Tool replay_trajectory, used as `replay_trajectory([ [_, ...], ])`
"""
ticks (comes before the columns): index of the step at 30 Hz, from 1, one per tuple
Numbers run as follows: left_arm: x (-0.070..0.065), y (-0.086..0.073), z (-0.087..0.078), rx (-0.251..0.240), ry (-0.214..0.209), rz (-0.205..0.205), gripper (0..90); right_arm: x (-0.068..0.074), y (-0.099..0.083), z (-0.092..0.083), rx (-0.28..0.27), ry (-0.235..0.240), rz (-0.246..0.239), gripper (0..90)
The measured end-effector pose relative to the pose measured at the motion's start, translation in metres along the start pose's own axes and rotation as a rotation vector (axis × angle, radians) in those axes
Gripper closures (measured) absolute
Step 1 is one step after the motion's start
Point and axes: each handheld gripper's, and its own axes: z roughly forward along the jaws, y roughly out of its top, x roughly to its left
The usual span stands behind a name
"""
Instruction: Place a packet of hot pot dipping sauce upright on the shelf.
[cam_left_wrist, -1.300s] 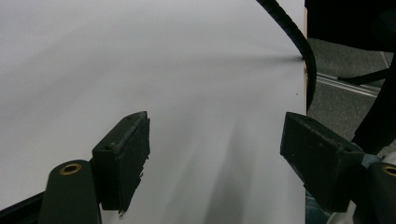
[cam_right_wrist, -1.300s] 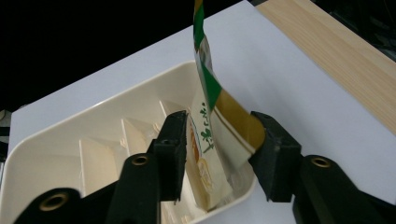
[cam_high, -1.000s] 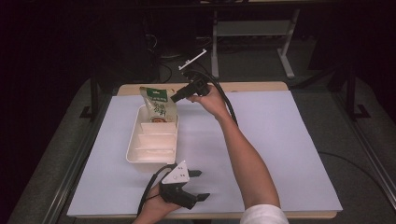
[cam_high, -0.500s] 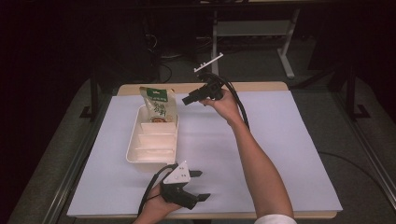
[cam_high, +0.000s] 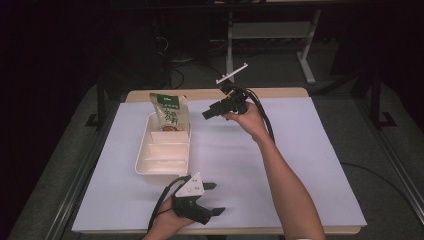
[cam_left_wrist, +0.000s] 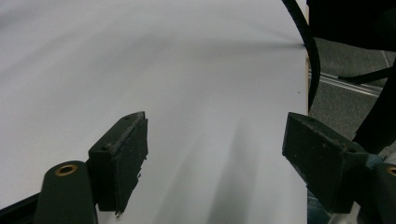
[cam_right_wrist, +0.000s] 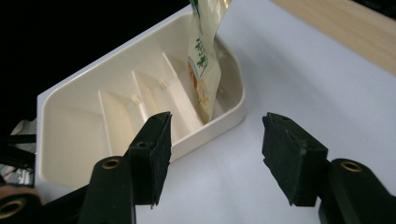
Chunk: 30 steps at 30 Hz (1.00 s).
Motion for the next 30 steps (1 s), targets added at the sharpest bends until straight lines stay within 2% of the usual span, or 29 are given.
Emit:
replay_trajectory([
  [14,0.0,0.001,-0.001,0.0,0.006,-0.001,20.6,0.0,-0.033,-0.021,-0.014,0.005,0.022,38.8],
  [30,0.004,-0.002,-0.002,0.008,0.022,-0.014,20.4,0.015,-0.068,-0.036,-0.016,-0.025,0.02,34.7],
])
